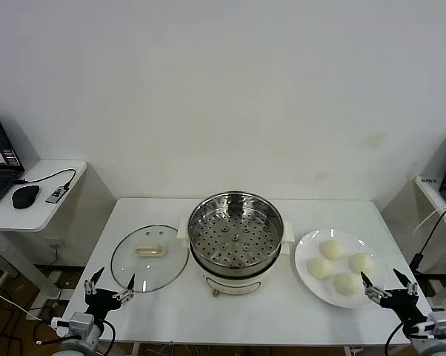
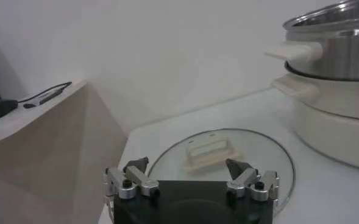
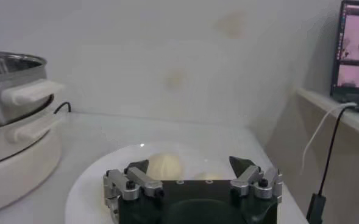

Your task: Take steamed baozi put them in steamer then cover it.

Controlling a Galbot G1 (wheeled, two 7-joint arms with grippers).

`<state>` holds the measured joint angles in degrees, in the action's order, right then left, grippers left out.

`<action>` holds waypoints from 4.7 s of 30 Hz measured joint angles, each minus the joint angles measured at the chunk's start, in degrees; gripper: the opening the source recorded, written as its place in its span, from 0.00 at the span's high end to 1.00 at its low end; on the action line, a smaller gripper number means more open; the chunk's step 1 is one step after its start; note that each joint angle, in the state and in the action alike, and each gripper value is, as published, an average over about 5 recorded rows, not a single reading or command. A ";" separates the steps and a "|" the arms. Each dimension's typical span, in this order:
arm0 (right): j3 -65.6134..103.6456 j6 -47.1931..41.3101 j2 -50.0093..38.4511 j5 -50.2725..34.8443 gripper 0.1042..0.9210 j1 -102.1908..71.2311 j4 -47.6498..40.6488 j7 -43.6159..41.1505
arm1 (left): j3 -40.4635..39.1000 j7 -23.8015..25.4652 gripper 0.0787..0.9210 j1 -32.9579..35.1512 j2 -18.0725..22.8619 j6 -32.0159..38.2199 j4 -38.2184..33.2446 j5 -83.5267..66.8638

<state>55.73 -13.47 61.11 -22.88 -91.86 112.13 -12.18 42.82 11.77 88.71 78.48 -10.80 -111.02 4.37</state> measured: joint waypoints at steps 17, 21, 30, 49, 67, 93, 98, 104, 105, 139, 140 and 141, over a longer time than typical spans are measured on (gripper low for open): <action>-6.74 -3.12 -21.69 16.99 0.12 19.79 -8.48 -28.01 | 0.12 -0.82 0.12 3.13 1.83 -0.14 -3.22 2.25; -14.08 -1.94 -25.89 22.93 0.12 29.23 -12.74 -36.83 | 0.22 -0.67 0.12 3.87 1.92 -0.11 -4.24 2.48; -39.41 1.20 -30.87 31.74 0.12 54.59 -22.69 -51.39 | 0.18 -0.54 0.12 4.81 3.05 -0.08 -6.49 3.13; -69.11 6.58 -25.54 42.73 0.12 77.01 -38.24 -59.58 | -0.07 -0.37 0.12 5.89 4.49 0.06 -7.38 4.13; -71.81 10.08 -17.52 50.05 0.12 76.50 -47.21 -57.63 | -0.19 -0.55 0.12 6.08 4.83 0.37 -5.67 4.76; -72.77 11.25 -11.98 53.21 0.12 77.76 -56.26 -54.51 | -0.47 -0.69 0.12 6.18 5.46 1.24 -4.17 5.56; -72.88 11.19 -11.62 52.92 0.16 77.82 -57.03 -54.15 | -0.66 -0.69 0.12 5.97 5.56 1.28 -3.90 5.66; -73.07 11.06 -11.30 52.51 0.32 78.16 -57.74 -53.84 | -0.77 -0.68 0.12 5.83 5.62 1.30 -3.79 5.72; -73.12 11.01 -11.28 52.43 0.33 78.23 -57.84 -53.77 | -0.78 -0.68 0.12 5.81 5.64 1.30 -3.78 5.73; -93.70 6.09 -15.20 27.81 0.39 104.66 -48.98 -59.94 | -0.65 -1.03 0.12 5.68 5.13 0.80 -5.07 5.67; -94.96 6.11 -14.59 26.62 0.39 106.41 -49.04 -60.30 | -0.61 -1.05 0.12 5.72 5.11 0.76 -5.24 5.63; -96.16 6.21 -13.88 25.44 0.39 108.10 -49.16 -60.69 | -0.58 -1.10 0.12 5.74 5.10 0.74 -5.42 5.60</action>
<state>-40.42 -7.26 47.23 2.57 16.24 62.97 -72.87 42.25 10.67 94.45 83.58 -10.06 -116.44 9.96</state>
